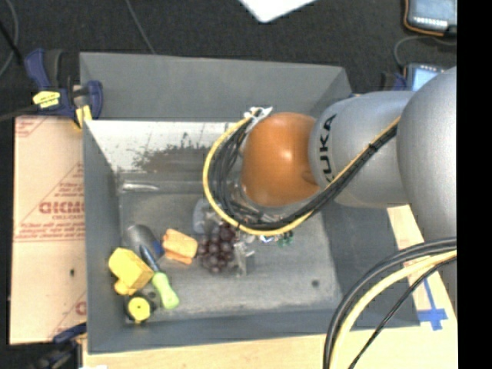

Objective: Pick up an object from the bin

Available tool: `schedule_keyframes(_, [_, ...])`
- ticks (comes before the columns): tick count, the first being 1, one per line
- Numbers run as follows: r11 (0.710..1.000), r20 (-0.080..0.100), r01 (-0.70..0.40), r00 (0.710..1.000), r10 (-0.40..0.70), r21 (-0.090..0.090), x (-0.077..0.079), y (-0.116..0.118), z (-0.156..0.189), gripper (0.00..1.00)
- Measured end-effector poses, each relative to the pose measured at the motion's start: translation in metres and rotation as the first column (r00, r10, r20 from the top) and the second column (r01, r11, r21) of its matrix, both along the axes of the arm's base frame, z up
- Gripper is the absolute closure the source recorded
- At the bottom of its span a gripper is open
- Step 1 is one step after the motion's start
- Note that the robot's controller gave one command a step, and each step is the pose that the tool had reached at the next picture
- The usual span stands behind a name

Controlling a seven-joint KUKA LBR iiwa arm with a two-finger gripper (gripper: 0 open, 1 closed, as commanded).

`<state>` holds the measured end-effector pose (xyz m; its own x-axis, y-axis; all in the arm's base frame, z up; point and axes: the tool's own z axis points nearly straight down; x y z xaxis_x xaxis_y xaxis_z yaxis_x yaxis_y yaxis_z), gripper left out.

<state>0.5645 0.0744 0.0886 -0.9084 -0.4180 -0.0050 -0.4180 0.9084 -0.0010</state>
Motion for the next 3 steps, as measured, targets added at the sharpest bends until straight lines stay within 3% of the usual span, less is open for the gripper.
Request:
schedule_keyframes(1, [0.998, 0.003, -0.068, 0.998, 0.068, 0.002, 0.0151, -0.0038, -0.0112, 0.00])
schedule_keyframes(2, [1.000, 0.005, -0.013, 1.000, 0.013, 0.001, 0.0219, -0.0029, -0.0141, 0.00])
schedule_keyframes(3, [0.998, 0.011, -0.067, 0.998, 0.067, 0.005, 0.0175, -0.0030, -0.0088, 1.00])
